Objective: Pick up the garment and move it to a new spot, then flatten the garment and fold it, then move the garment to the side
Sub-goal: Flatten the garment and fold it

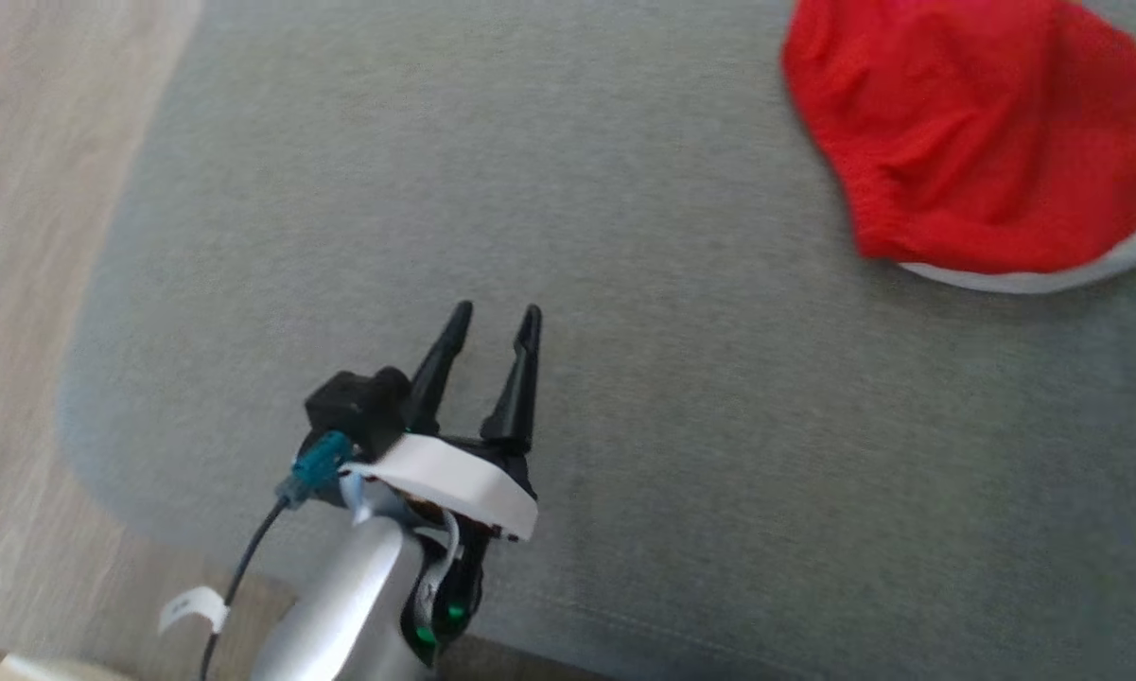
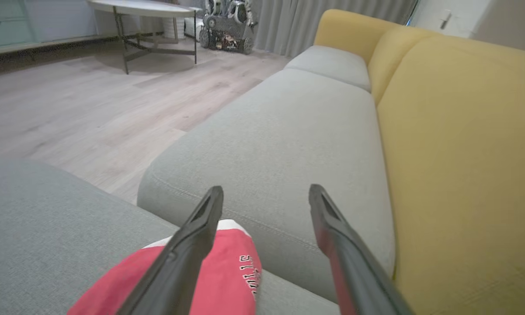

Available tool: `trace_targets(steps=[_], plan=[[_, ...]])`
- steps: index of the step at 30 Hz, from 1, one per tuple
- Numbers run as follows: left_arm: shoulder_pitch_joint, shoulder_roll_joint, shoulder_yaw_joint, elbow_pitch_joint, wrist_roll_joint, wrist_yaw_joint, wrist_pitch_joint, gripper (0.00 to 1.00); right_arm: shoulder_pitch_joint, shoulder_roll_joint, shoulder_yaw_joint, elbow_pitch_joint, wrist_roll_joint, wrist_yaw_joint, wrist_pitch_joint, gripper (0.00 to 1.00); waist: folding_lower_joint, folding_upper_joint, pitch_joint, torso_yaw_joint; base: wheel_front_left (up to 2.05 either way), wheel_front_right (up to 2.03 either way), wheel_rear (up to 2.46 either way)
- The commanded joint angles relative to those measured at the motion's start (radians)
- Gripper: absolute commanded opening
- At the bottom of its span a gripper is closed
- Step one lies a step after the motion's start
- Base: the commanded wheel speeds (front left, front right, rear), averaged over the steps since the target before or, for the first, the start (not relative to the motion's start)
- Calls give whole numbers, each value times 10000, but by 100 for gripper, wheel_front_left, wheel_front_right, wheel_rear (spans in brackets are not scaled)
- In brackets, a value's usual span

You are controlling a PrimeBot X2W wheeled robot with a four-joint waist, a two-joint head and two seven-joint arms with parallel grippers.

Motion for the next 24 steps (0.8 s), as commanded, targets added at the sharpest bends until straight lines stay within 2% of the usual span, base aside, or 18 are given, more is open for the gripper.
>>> trace_targets(steps=[1, 7, 12, 14, 18, 24], plan=[[-278, 77, 446, -336, 111, -25, -78, 100, 62, 152, -99, -234, -22, 19, -229, 100, -1, 0, -175, -549, 0, 0, 0], [-296, 77, 934, -373, 400, -82, -78, 100, 811, 252, -411, -308, 220, 19, -1260, 100, -1, 0, -753, -1758, 0, 0, 0], [-266, 77, 1322, -360, 572, -150, -78, 100, 1906, 368, -603, -937, 803, 19, -1855, 100, -1, 0, -1218, -2735, 0, 0, 0], [-240, 77, 1499, -370, 684, -153, -78, 100, 2726, 322, -715, -1574, 1089, 19, -2048, 100, -1, 0, -1477, -3254, 0, 0, 0], [-149, 77, 1638, -350, 704, -158, -78, 100, 4031, 191, -1166, -2620, 1365, 19, -2139, 100, -1, 0, -1770, -3764, 0, 0, 0], [36, 77, 1683, -259, 774, -191, -78, 100, 6465, 124, -2648, -4837, 823, 19, -2149, 100, -1, 0, -1978, -4352, 0, 0, 0]])
